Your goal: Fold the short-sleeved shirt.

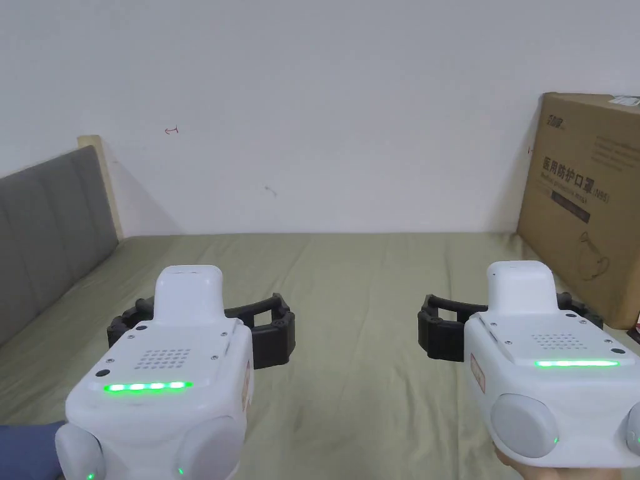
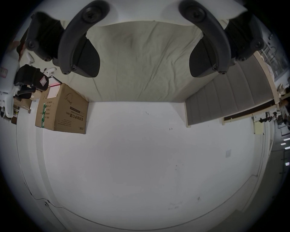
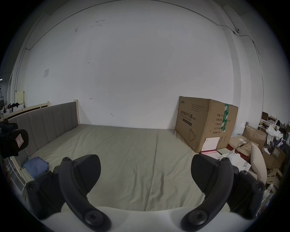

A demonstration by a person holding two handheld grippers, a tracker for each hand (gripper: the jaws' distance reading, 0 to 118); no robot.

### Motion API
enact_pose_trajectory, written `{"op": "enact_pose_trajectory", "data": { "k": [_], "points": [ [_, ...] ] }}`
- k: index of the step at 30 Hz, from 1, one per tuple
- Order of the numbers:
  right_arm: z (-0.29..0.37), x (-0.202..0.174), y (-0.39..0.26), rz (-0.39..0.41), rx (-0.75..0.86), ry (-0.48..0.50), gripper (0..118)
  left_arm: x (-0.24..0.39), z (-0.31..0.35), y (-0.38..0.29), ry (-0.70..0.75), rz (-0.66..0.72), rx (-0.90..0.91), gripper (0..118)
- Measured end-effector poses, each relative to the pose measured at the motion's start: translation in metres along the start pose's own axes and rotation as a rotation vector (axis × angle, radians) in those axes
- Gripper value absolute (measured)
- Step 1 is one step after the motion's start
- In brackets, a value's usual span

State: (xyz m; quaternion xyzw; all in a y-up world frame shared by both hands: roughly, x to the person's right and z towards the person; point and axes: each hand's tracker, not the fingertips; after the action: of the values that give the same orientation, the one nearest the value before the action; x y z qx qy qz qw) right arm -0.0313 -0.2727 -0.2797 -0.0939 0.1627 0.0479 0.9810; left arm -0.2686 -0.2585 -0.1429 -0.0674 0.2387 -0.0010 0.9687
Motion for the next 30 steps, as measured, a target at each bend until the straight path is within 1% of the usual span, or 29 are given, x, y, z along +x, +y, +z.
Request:
{"op": "enact_pose_trajectory", "data": {
  "k": [3,6,12,14,18,21,25,30],
  "points": [
    [-0.002,0.0,-0.002,0.0,-0.007,0.001,115,0.0,-0.003,0.0,-0.017,-0.017,-0.014,115],
    [-0.001,-0.001,-0.003,0.005,-0.009,0.005,115,-0.006,-0.006,0.0,-0.051,0.034,-0.035,115],
    [-0.001,-0.001,-0.002,0.008,-0.004,0.002,115,-0.001,-0.002,0.002,-0.011,0.008,-0.012,116],
    [-0.002,0.0,-0.002,0.0,-0.009,0.004,115,-0.005,-0.001,0.001,-0.03,0.022,0.009,117],
    [-0.002,0.001,-0.004,-0.001,-0.017,0.0,115,-0.007,-0.003,0.001,-0.041,0.048,-0.019,117],
    [-0.002,0.001,-0.005,0.001,-0.02,-0.003,115,-0.004,-0.003,-0.002,-0.004,0.012,-0.002,117],
    [-0.002,0.002,-0.005,-0.005,-0.023,-0.003,115,0.003,-0.001,-0.005,0.004,-0.047,0.009,117],
    [-0.001,0.0,-0.006,-0.003,-0.027,-0.001,115,0.002,-0.001,-0.006,-0.002,-0.04,0.002,117]
  ]
}}
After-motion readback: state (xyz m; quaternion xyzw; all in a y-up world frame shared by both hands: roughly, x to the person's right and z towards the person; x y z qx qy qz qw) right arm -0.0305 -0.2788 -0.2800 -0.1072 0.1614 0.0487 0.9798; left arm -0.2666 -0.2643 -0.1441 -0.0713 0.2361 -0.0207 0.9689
